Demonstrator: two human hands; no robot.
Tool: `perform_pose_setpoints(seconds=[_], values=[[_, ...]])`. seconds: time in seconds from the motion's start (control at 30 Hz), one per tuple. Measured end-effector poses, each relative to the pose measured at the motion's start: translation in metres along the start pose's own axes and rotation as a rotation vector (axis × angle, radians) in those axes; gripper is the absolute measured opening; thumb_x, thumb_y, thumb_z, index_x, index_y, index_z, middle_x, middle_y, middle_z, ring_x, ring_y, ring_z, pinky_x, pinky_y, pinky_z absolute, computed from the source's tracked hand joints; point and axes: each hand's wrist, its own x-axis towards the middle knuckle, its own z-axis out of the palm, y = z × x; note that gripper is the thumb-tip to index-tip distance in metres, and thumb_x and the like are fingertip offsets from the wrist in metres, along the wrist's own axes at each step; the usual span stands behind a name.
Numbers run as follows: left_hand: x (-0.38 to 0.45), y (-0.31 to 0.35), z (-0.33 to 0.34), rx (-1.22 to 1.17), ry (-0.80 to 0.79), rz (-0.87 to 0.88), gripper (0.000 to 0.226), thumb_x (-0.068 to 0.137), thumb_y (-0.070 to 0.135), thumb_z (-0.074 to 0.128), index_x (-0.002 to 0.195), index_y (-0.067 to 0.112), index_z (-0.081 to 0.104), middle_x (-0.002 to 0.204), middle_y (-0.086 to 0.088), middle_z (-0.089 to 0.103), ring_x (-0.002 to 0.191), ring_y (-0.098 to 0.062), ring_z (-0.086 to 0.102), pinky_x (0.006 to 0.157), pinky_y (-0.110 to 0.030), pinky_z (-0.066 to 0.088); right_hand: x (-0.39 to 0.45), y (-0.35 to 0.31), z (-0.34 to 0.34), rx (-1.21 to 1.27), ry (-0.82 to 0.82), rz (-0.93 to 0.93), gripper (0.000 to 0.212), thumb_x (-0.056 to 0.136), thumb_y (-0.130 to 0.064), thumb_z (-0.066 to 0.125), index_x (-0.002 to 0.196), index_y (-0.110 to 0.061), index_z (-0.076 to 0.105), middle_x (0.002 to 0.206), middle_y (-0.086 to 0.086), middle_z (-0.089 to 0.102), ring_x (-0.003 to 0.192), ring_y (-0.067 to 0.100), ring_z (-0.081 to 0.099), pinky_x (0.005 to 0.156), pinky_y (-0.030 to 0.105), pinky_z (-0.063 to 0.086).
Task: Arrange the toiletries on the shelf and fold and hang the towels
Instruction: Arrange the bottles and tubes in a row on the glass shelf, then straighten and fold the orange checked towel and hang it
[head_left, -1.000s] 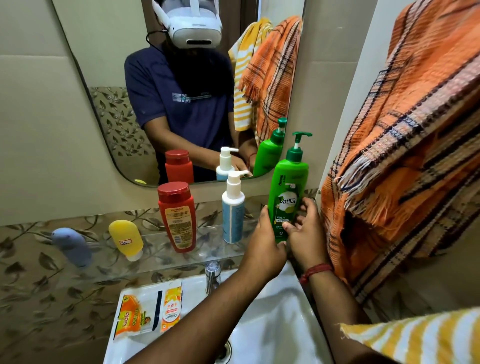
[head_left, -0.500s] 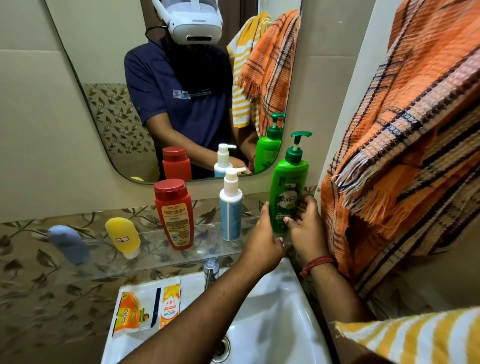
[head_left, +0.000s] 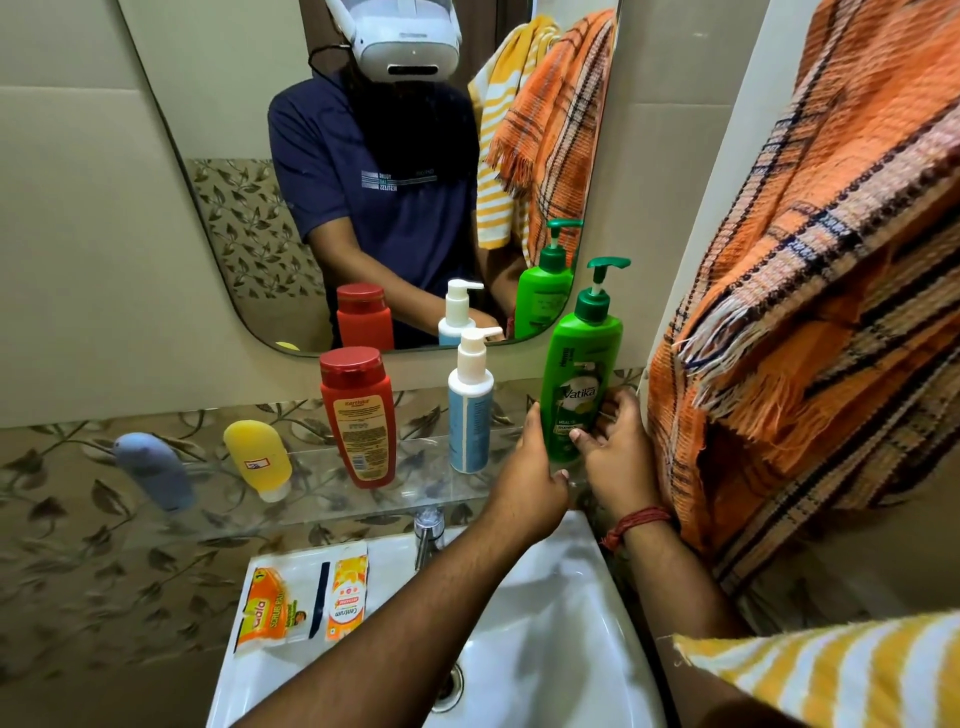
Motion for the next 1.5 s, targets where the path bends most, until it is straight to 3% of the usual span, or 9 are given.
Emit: perform_pose_setpoints(seconds=[0.5,0.57,0.73,0.83,0.97,1.07,1.13,1.33,1.5], values=[[0.002,0.0,-0.008,-0.023,-0.081,-0.013,0.094,0.091,0.002,0.057,0.159,0.033,0.0,0.149,0.0,0.052,0.124,-0.021,0.059,0.102,-0.044,0.052,-0.007,-0.005,-0.002,-0.056,0.022,0.009,0.063,0.087,0.01,0.062,0.14,-0.013,0.036,0.142,0.013,0.052,0.132,0.026,0.052,0.106,0.042,0.048],[0.0,-0.001,-0.008,-0.056,-0.074,-0.02,0.093,0.092,0.003,0.059,0.16,0.032,0.003,0.153,0.002,0.048,0.132,-0.021,0.054,0.108,-0.044,0.048,-0.015,-0.007,-0.003,-0.09,0.058,-0.024,0.061,0.089,0.005,0.063,0.142,-0.012,0.036,0.144,0.012,0.049,0.134,0.025,0.048,0.107,0.036,0.044],[-0.019,-0.003,-0.014,-0.035,-0.018,0.014,0.079,0.1,0.012,0.056,0.161,0.024,0.007,0.161,0.003,0.034,0.146,-0.016,0.035,0.109,-0.024,0.033,-0.035,-0.002,0.001,-0.191,0.131,-0.157,0.058,0.087,-0.023,0.061,0.139,-0.019,0.038,0.146,0.01,0.046,0.137,0.023,0.044,0.113,0.047,0.04],[-0.031,-0.009,-0.018,-0.018,0.047,0.093,0.066,0.103,0.021,0.051,0.16,0.026,0.017,0.162,0.001,0.034,0.144,-0.015,0.038,0.112,-0.031,0.037,-0.053,-0.001,0.007,-0.23,0.151,-0.189,0.055,0.084,-0.037,0.053,0.136,-0.021,0.042,0.139,0.007,0.049,0.132,0.021,0.048,0.11,0.047,0.043],[-0.048,-0.005,-0.033,-0.095,0.072,0.21,0.055,0.105,0.033,0.048,0.156,0.027,0.029,0.154,0.007,0.045,0.136,-0.002,0.044,0.112,-0.033,0.043,-0.088,-0.02,0.011,-0.305,0.145,-0.301,0.051,0.09,-0.029,0.054,0.139,-0.023,0.043,0.138,0.002,0.052,0.131,0.017,0.05,0.107,0.045,0.045],[-0.057,0.008,-0.05,-0.21,0.051,0.297,0.043,0.104,0.036,0.049,0.146,0.038,0.038,0.125,0.038,0.052,0.116,0.023,0.048,0.1,-0.017,0.043,-0.106,-0.044,0.011,-0.363,0.21,-0.408,0.052,0.09,-0.008,0.058,0.14,-0.019,0.047,0.141,0.002,0.053,0.133,0.014,0.048,0.109,0.042,0.043],[-0.063,0.022,-0.063,-0.3,0.023,0.331,0.04,0.101,0.044,0.048,0.14,0.045,0.037,0.119,0.04,0.052,0.111,0.028,0.047,0.098,-0.015,0.042,-0.12,-0.071,0.01,-0.397,0.274,-0.487,0.052,0.091,-0.007,0.057,0.14,-0.021,0.048,0.144,-0.002,0.051,0.136,0.01,0.045,0.112,0.039,0.04],[-0.061,0.076,-0.094,-0.51,-0.068,0.455,0.073,0.086,0.067,0.041,0.147,0.027,0.046,0.148,0.007,0.053,0.136,-0.005,0.049,0.117,-0.038,0.039,-0.142,-0.156,0.004,-0.41,0.492,-0.714,0.047,0.09,-0.007,0.057,0.136,-0.015,0.051,0.145,0.0,0.052,0.138,0.011,0.045,0.113,0.034,0.039],[-0.056,0.13,-0.107,-0.677,-0.172,0.484,0.059,0.094,0.069,0.041,0.141,0.035,0.05,0.144,0.012,0.055,0.134,-0.004,0.049,0.119,-0.043,0.035,-0.164,-0.224,-0.011,-0.514,0.806,-0.92,0.036,0.082,0.01,0.06,0.117,0.001,0.061,0.124,0.015,0.06,0.123,0.026,0.055,0.108,0.033,0.041]])
